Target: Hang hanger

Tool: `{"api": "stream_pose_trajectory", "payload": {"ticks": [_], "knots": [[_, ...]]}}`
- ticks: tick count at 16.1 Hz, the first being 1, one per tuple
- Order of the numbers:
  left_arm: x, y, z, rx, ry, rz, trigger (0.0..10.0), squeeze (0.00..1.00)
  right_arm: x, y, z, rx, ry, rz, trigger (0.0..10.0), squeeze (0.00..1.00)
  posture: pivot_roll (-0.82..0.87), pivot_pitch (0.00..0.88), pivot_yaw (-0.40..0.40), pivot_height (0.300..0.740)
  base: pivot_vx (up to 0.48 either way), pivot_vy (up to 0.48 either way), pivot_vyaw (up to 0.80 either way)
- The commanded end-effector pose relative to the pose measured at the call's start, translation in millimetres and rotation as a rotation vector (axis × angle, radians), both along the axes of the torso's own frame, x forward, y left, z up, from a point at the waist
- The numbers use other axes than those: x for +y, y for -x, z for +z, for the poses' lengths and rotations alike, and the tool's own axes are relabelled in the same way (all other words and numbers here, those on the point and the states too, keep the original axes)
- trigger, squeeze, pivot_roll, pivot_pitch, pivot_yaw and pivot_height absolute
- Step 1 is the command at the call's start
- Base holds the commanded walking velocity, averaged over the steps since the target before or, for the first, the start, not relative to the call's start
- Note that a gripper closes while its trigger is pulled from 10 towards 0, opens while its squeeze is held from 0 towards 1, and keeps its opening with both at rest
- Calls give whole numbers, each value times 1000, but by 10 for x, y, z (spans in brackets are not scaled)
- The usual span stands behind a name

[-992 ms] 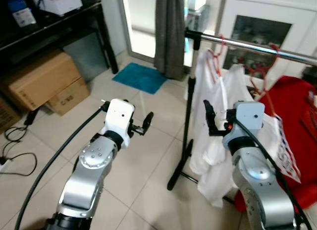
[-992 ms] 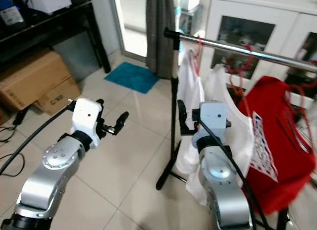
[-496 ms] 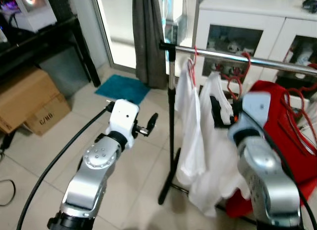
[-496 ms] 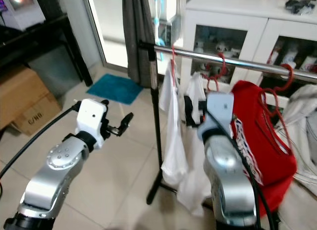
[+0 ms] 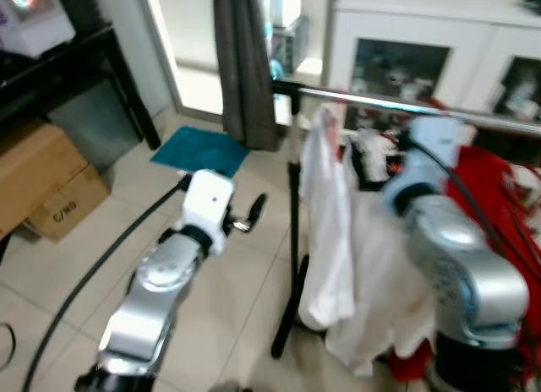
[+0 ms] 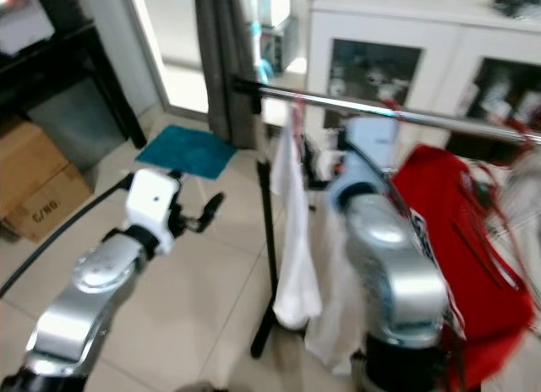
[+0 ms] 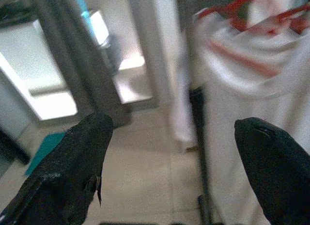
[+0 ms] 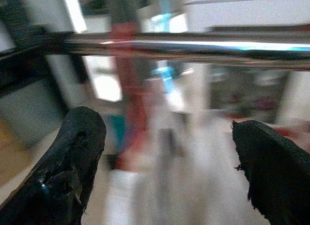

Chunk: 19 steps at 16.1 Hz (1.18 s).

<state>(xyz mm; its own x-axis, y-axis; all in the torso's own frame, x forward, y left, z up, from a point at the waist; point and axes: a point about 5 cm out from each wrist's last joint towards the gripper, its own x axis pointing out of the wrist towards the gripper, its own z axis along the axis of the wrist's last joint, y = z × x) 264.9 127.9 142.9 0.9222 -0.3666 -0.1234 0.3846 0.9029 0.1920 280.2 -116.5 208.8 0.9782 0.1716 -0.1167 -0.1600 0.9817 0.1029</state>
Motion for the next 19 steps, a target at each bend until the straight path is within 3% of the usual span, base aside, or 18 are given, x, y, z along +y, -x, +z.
{"api": "stream_pose_trajectory", "payload": {"ticks": [1,7,8,9,17,18,19], "knots": [[-16,24,0,1,-10,-25,10000,612,12,3,10,27,-5,15,10000,0,27,23,58,740,0,0,0],[97,112,-34,54,-100,-204,10000,620,120,-282,-3,202,-77,-9,10000,0,42,23,46,740,0,0,0],[82,205,-54,101,-147,-332,10000,588,108,-426,4,234,-68,-9,10000,0,51,20,44,740,0,0,0],[79,234,-59,117,-155,-367,10000,588,104,-476,13,242,-66,-10,10000,0,51,20,44,740,0,0,0],[112,280,-62,158,-168,-437,10000,592,4,-927,87,275,46,-66,10000,0,57,24,49,740,0,0,0],[114,280,-65,161,-169,-441,10000,592,-12,-952,77,281,50,-71,9098,0,59,23,51,740,0,0,0],[117,278,-69,163,-171,-444,10000,588,-33,-971,64,292,55,-79,3686,0,59,23,52,740,0,0,0]]}}
